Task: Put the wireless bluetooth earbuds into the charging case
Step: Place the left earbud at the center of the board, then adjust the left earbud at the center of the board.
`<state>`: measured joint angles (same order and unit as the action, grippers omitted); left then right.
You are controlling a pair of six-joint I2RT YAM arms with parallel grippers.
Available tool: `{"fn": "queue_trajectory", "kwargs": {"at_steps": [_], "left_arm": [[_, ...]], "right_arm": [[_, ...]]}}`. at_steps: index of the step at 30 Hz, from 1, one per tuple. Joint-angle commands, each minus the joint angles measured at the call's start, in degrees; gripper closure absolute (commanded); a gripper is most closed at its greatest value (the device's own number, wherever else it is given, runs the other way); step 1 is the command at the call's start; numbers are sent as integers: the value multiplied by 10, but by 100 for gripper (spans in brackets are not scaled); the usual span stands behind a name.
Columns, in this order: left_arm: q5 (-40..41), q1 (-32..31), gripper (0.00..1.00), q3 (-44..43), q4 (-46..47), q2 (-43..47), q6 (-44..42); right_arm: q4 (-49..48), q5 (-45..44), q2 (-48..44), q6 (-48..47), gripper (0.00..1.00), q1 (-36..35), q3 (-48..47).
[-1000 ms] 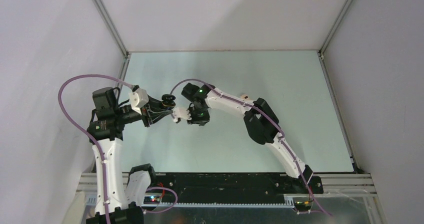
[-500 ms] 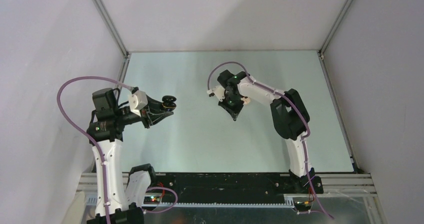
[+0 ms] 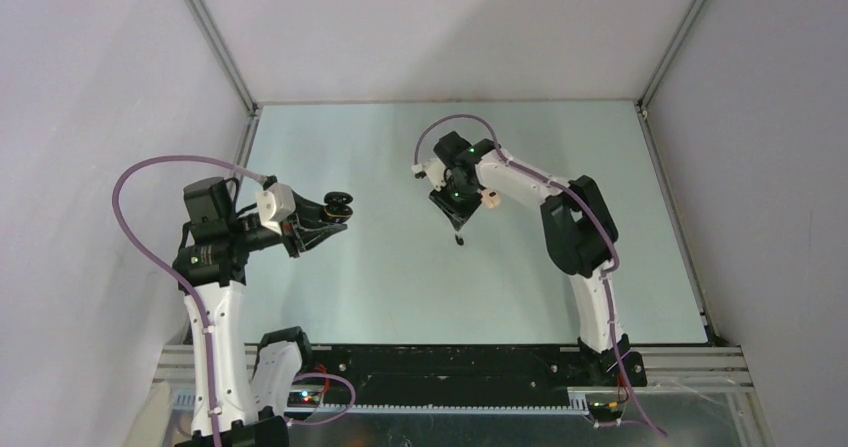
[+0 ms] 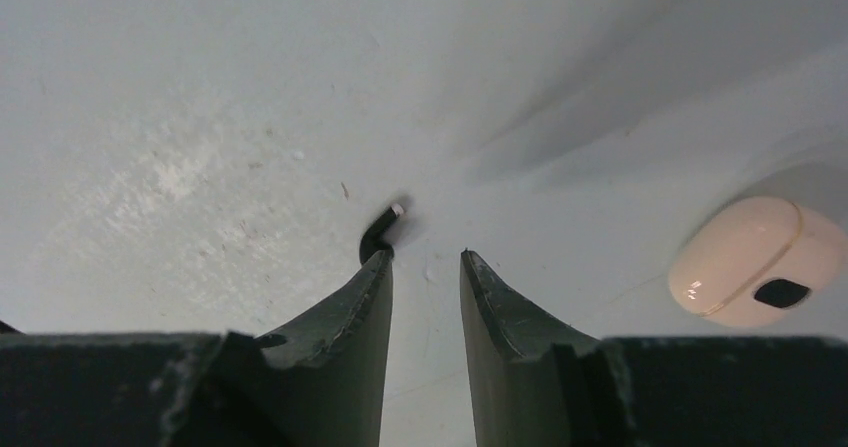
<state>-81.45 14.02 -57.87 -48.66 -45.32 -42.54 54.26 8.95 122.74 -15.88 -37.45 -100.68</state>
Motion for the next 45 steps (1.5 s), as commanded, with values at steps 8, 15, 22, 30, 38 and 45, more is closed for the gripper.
{"fn": "queue_trajectory", "kwargs": {"at_steps": [8,15,22,30,38,45], "left_arm": [[-21,6,95,-8,8,0,-11],[-20,6,94,-8,9,5,-8],[-21,6,93,-5,11,4,-9],[-22,6,93,-4,11,6,-10],[-24,6,93,-5,9,7,-11],[-25,6,93,-4,8,8,-12]], "right_arm": [[-135,132,-244,-456,60,29,282],[-262,73,-193,-411,61,28,283],[-338,-23,-141,-348,61,-8,283],[-287,-30,-122,-350,61,-32,283],[-218,-68,-124,-340,61,-49,283],[-188,-70,-133,-323,60,-60,283]]}}
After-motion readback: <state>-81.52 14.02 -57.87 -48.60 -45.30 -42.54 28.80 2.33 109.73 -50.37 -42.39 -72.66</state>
